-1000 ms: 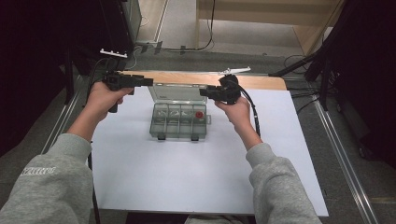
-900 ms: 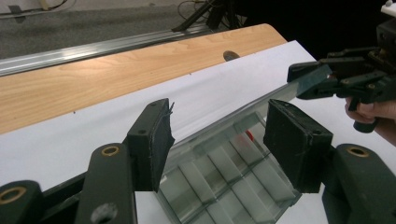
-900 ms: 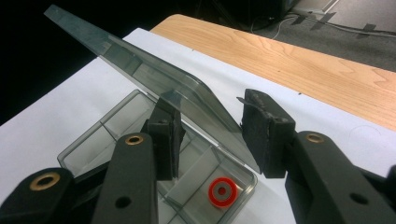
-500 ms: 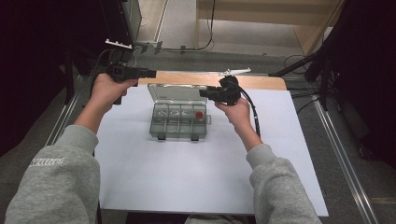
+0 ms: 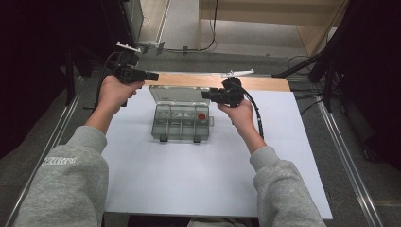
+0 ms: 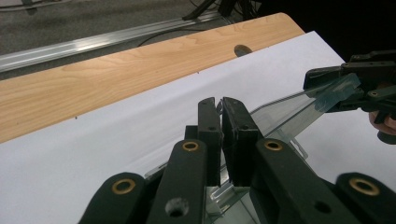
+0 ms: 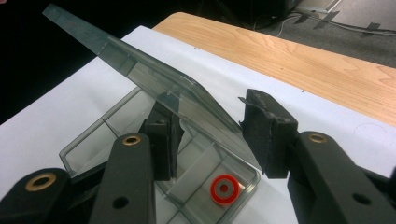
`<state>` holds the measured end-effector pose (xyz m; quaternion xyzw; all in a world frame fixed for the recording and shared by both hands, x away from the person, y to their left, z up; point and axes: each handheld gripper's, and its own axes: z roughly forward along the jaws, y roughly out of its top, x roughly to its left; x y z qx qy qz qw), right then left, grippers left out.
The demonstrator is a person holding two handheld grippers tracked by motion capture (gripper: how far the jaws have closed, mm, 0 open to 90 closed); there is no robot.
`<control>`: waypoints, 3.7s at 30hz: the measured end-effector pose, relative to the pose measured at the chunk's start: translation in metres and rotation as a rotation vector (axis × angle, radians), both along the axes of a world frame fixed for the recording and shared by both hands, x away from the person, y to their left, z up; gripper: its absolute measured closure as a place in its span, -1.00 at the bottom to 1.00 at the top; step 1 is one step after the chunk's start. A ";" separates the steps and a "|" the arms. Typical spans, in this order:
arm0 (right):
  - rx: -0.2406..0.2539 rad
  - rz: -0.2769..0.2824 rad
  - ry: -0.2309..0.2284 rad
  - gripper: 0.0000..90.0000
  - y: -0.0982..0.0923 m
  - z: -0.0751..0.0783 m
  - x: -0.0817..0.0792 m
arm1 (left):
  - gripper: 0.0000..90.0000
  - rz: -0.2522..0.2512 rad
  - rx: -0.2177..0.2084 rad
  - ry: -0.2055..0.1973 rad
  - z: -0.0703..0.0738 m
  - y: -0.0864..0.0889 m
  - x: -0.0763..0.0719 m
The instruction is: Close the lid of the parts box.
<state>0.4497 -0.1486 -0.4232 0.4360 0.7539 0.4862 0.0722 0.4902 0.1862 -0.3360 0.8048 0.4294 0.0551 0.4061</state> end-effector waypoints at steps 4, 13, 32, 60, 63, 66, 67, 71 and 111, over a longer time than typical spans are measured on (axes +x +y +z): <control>0.000 0.001 0.000 0.26 0.000 0.000 0.000 | 1.00 -0.017 0.002 0.012 -0.002 -0.002 0.000; -0.003 -0.001 -0.002 0.24 -0.001 0.001 -0.001 | 1.00 -0.040 -0.009 0.021 -0.008 -0.004 -0.001; -0.006 0.035 0.004 -0.14 -0.012 0.020 -0.009 | 0.99 -0.039 -0.010 0.013 -0.013 -0.004 -0.004; -0.069 -0.034 0.091 1.00 0.000 0.064 0.005 | 0.99 -0.062 -0.043 -0.003 -0.016 0.001 -0.011; -0.065 -0.017 0.097 1.00 0.001 0.061 0.004 | 0.99 -0.064 -0.044 -0.007 -0.017 0.002 -0.012; -0.065 -0.007 0.098 1.00 0.001 0.059 0.002 | 0.99 -0.068 -0.043 -0.013 -0.018 0.002 -0.015; -0.064 -0.005 0.096 1.00 0.001 0.059 0.001 | 0.99 -0.069 -0.040 -0.014 -0.018 0.002 -0.016; -0.060 -0.001 0.095 1.00 -0.002 0.055 -0.002 | 0.98 -0.068 -0.047 -0.019 -0.020 0.002 -0.019; -0.043 0.057 0.064 1.00 0.000 0.039 -0.032 | 0.98 -0.109 -0.065 -0.048 -0.038 0.014 -0.049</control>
